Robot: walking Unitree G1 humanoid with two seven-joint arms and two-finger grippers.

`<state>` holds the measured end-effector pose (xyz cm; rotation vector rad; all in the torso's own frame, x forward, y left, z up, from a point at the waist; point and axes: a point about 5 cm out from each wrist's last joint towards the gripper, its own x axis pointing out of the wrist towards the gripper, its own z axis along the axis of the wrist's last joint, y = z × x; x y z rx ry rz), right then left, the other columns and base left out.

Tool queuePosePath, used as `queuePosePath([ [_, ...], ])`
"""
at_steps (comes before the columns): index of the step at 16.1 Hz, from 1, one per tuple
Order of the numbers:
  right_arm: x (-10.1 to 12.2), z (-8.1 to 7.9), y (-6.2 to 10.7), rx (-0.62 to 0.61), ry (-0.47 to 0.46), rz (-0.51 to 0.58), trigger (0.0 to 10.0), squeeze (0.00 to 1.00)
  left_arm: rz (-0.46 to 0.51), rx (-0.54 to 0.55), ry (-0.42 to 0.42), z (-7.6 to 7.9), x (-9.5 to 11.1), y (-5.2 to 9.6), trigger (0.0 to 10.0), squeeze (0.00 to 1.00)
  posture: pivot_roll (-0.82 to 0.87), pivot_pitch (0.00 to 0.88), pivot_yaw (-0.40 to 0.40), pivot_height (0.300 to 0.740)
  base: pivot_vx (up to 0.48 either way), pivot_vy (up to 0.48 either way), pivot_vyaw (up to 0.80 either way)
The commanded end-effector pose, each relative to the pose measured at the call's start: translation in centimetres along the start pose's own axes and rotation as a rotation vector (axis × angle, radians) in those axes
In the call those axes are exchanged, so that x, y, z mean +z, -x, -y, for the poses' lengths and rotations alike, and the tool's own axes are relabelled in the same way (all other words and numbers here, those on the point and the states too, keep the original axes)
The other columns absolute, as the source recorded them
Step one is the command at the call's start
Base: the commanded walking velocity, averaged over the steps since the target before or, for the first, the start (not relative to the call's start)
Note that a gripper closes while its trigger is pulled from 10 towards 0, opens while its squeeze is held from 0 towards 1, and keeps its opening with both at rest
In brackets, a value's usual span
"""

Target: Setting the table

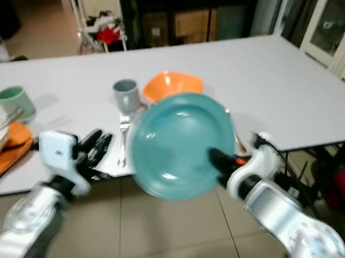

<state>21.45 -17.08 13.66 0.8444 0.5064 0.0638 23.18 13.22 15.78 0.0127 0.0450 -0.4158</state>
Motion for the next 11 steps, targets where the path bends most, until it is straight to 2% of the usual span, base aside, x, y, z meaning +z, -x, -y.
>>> queuePosePath([
  [1,-0.5,-1.0,-0.2,0.063,-0.061,-0.017,10.0,0.00,-0.009,0.010,-0.029,-0.6,0.2,0.5,10.0,0.00,0.10,0.000,0.024,0.740,0.311,0.000,0.00],
  [2,-0.6,-0.9,-0.2,0.060,-0.073,-0.021,10.0,0.00,-0.012,0.003,-0.031,-0.6,0.2,0.5,10.0,0.00,0.10,0.000,0.024,0.740,0.277,0.000,0.00],
  [4,-1.6,-0.4,0.2,0.077,-0.185,-0.068,10.0,0.00,-0.013,-0.064,-0.028,-0.1,0.4,0.6,10.0,0.00,0.09,0.000,0.040,0.740,0.000,0.000,0.00],
  [7,-1.6,0.1,0.4,0.061,-0.240,-0.081,10.0,0.00,-0.017,-0.117,-0.030,0.2,0.5,0.5,10.0,0.00,0.09,0.000,0.040,0.740,0.000,0.000,0.00],
  [11,-1.4,0.5,0.0,0.015,-0.337,-0.115,10.0,0.00,-0.063,-0.261,-0.034,1.1,0.2,0.8,10.0,0.00,0.08,0.000,0.057,0.740,0.000,0.000,0.00],
])
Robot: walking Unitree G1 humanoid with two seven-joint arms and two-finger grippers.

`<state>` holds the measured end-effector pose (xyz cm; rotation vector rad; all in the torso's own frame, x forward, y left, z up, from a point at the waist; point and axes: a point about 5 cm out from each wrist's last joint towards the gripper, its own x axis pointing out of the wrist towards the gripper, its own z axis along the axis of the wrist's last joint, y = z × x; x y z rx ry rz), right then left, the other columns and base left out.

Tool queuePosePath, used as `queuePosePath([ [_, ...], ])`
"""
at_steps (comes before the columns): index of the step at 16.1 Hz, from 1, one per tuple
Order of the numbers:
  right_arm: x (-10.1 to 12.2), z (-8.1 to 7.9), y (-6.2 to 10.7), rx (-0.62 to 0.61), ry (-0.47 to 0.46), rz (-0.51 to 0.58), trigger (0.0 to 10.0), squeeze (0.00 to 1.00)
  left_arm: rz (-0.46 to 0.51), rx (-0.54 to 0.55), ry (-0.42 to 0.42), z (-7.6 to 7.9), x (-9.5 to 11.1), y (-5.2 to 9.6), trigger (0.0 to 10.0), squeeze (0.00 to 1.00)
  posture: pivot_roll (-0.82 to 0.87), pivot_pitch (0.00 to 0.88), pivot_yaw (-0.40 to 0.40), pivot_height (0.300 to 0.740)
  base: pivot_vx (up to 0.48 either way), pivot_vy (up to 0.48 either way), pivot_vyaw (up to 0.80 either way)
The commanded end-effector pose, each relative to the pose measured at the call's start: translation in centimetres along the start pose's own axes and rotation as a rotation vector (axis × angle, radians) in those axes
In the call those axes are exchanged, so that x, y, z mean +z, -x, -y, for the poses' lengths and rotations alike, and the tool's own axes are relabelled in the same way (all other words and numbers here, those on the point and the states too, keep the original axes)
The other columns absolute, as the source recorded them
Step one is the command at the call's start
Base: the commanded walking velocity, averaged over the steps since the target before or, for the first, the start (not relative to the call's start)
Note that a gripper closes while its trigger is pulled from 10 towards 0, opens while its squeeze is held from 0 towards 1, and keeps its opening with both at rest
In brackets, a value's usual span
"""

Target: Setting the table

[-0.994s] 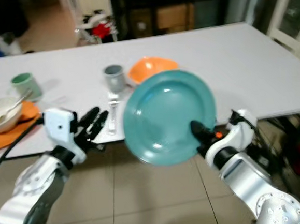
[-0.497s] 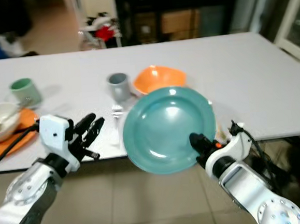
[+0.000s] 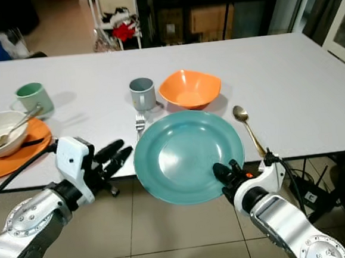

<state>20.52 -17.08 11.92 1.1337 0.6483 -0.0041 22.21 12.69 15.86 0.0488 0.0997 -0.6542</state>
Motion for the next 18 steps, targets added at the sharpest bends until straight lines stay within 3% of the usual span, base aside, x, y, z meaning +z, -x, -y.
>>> queuePosePath([
  [1,0.4,-0.8,-0.4,0.035,-0.072,-0.002,10.0,0.00,-0.015,-0.047,-0.007,0.3,0.1,0.1,10.0,0.00,0.08,0.000,0.058,0.740,0.000,0.000,0.00],
  [4,2.0,-0.7,-1.1,-0.001,-0.133,0.023,10.0,0.00,-0.022,-0.064,-0.007,0.2,0.1,0.0,10.0,0.00,0.08,0.000,0.062,0.740,0.000,0.000,0.00],
  [6,4.1,-0.9,-2.1,-0.040,-0.097,0.035,10.0,0.00,-0.023,-0.071,-0.011,0.0,0.0,-0.2,10.0,0.00,0.08,0.000,0.060,0.740,0.000,0.000,0.00],
  [12,5.7,-0.6,-3.5,-0.109,-0.040,0.013,10.0,0.00,-0.024,-0.071,-0.012,0.0,-0.2,-0.2,10.0,0.00,0.09,0.000,0.053,0.740,0.000,0.000,0.00],
  [18,7.1,-0.8,-6.2,-0.117,-0.035,0.039,10.0,0.00,-0.032,-0.110,-0.004,0.5,-0.4,-0.2,10.0,0.00,0.09,0.000,0.058,0.740,0.000,0.000,0.00],
])
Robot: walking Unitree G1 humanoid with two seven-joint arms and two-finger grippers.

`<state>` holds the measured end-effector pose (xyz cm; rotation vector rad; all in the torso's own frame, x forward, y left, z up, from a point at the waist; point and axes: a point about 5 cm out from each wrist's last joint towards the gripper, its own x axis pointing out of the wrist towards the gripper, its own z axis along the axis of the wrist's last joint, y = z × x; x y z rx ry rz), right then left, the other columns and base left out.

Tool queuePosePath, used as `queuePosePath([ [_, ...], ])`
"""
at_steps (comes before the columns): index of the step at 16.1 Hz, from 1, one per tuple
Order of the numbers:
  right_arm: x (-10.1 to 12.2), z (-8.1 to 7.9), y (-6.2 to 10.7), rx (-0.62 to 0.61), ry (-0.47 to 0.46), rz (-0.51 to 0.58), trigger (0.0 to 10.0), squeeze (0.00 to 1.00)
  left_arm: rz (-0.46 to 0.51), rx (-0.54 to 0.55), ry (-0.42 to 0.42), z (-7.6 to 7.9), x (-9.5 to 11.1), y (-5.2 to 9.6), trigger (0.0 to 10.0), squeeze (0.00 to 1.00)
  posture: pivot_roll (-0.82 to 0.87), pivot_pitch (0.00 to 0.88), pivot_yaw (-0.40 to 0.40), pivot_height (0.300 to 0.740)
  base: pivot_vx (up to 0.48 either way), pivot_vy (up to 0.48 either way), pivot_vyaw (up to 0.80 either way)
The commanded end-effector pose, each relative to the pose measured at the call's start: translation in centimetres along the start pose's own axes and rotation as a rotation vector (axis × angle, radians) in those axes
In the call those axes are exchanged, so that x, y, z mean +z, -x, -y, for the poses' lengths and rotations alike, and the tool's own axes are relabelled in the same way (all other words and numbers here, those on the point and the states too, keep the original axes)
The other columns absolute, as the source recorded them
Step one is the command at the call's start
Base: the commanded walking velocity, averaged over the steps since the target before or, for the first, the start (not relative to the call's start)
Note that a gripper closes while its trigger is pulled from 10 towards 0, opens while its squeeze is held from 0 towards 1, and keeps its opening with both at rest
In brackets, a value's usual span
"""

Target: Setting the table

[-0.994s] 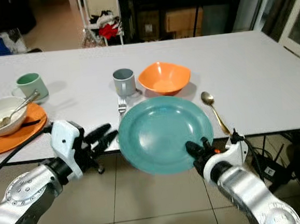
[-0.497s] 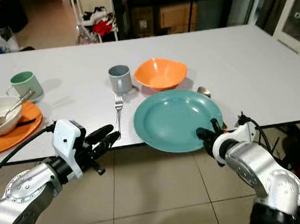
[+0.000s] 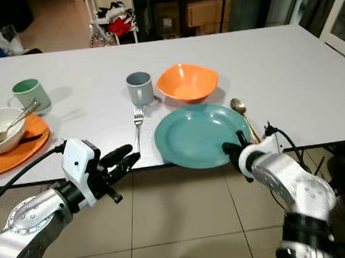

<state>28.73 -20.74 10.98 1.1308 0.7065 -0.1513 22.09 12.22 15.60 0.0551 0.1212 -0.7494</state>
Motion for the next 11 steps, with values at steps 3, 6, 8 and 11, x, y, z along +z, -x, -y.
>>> queuePosePath([
  [3,1.2,-1.1,-1.2,0.025,0.038,0.066,10.0,0.00,-0.027,-0.029,0.004,0.3,-0.3,0.0,10.0,0.00,0.10,0.000,0.060,0.740,0.000,0.000,0.00],
  [6,1.2,-1.9,-2.1,0.056,0.087,0.085,10.0,0.00,-0.033,-0.019,-0.001,0.2,-0.3,0.0,10.0,0.00,0.09,0.000,0.063,0.740,0.000,0.000,0.00],
  [8,0.8,-1.7,-3.2,0.046,0.081,0.081,10.0,0.00,-0.030,-0.017,-0.001,0.2,-0.3,0.0,10.0,0.00,0.10,0.000,0.063,0.740,0.000,0.000,0.00],
  [11,0.3,-2.1,-4.4,0.061,0.075,0.061,10.0,0.00,-0.032,-0.017,-0.002,0.2,-0.1,0.0,10.0,0.00,0.10,0.000,0.064,0.740,0.000,0.000,0.00],
])
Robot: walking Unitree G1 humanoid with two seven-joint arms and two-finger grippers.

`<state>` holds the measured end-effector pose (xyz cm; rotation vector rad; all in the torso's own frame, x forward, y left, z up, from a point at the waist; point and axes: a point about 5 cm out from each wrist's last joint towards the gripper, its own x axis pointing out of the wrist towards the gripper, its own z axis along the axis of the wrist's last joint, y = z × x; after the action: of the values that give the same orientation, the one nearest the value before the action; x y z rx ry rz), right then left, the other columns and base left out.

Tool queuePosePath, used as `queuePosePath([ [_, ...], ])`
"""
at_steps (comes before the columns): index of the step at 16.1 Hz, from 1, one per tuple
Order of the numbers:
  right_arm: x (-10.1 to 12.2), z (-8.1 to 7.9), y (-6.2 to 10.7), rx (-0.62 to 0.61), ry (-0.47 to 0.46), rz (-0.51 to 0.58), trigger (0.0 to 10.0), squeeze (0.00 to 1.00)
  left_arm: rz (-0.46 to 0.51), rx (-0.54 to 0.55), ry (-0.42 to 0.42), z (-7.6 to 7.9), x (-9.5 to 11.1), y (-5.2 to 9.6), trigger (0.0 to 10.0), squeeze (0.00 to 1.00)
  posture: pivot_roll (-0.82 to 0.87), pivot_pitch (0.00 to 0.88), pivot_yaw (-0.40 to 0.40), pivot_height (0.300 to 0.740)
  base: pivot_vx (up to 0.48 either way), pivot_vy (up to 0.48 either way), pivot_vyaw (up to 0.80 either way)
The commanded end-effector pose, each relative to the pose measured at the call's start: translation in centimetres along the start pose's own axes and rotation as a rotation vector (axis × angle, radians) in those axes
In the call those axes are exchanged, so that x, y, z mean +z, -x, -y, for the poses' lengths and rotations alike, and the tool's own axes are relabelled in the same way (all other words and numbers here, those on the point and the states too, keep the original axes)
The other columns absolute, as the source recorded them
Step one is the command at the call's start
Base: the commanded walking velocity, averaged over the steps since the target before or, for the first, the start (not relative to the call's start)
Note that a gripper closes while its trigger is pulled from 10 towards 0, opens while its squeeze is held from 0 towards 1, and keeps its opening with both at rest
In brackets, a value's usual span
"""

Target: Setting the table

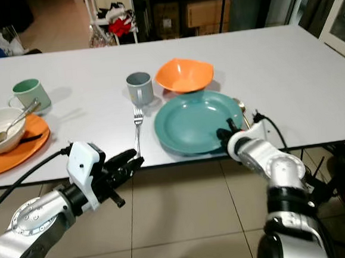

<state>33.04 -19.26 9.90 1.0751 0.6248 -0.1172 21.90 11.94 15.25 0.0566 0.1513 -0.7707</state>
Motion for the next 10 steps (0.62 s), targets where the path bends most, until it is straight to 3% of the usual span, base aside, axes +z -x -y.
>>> queuePosePath([
  [1,-0.02,-0.36,-0.38,-0.001,0.009,0.007,10.0,0.00,-0.005,0.007,-0.010,-0.20,0.22,0.10,10.0,0.00,0.10,0.000,0.064,0.740,0.000,0.000,0.00],
  [5,-0.39,-0.55,-1.29,0.003,-0.034,-0.011,10.0,0.00,-0.005,0.012,-0.012,-0.14,0.34,0.15,10.0,0.00,0.11,0.000,0.060,0.740,0.000,0.000,0.00],
  [6,-0.34,-0.55,-1.24,0.010,-0.043,-0.004,10.0,0.67,-0.003,0.017,-0.011,-0.14,0.39,0.17,10.0,0.00,0.11,0.000,0.059,0.740,0.000,0.000,0.00],
  [8,-0.08,-0.10,-1.08,-0.005,-0.047,0.020,10.0,1.00,-0.004,0.017,-0.008,-0.05,0.36,0.23,10.0,0.00,0.11,0.000,0.058,0.740,0.000,0.000,0.00],
  [10,0.31,0.21,-0.54,-0.003,-0.050,0.030,10.0,1.00,-0.004,0.016,-0.005,0.03,0.39,0.25,10.0,0.00,0.11,0.000,0.061,0.740,0.000,0.000,0.00],
])
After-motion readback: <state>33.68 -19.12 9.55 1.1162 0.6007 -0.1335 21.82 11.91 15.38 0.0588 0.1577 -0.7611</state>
